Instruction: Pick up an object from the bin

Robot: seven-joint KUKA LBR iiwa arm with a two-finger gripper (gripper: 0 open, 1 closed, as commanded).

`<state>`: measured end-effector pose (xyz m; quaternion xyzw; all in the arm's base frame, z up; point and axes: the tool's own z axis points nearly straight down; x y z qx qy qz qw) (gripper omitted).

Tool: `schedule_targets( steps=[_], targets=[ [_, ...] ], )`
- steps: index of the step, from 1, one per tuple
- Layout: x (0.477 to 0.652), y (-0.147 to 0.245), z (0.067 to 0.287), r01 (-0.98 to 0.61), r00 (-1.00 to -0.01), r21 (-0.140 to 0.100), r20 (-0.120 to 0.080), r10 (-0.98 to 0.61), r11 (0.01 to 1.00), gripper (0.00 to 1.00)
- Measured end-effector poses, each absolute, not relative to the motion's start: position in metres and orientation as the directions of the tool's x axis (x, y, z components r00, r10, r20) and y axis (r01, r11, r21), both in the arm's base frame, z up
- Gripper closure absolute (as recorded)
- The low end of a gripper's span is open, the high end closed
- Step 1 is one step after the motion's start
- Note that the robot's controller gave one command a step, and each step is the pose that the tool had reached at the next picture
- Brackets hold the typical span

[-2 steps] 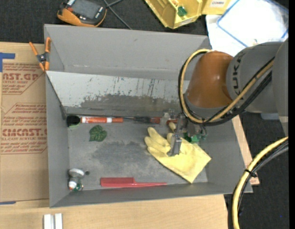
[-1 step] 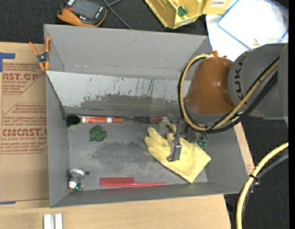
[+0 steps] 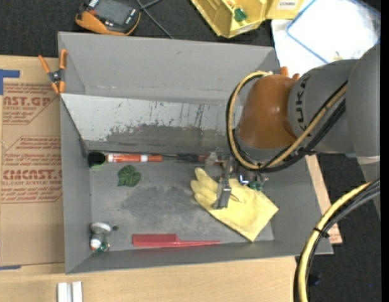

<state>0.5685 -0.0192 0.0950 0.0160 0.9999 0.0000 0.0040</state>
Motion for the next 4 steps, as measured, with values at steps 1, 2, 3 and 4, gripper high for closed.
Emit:
schedule_targets(
  steps=[1,2,3,4],
  targets=[
    [0.562,-0.01,0.097,0.019,-1.0,-0.003,-0.008,0.019,1.0,0.0],
    [0.592,0.01,0.07,-0.089,-0.996,-0.004,-0.008,-0.089,0.996,0.0],
    [0.55,0.01,0.083,0.032,-0.999,-0.001,-0.011,0.032,0.999,1.0],
    [0.55,0.01,0.083,0.032,-0.999,-0.001,-0.011,0.032,0.999,1.0]
  ],
)
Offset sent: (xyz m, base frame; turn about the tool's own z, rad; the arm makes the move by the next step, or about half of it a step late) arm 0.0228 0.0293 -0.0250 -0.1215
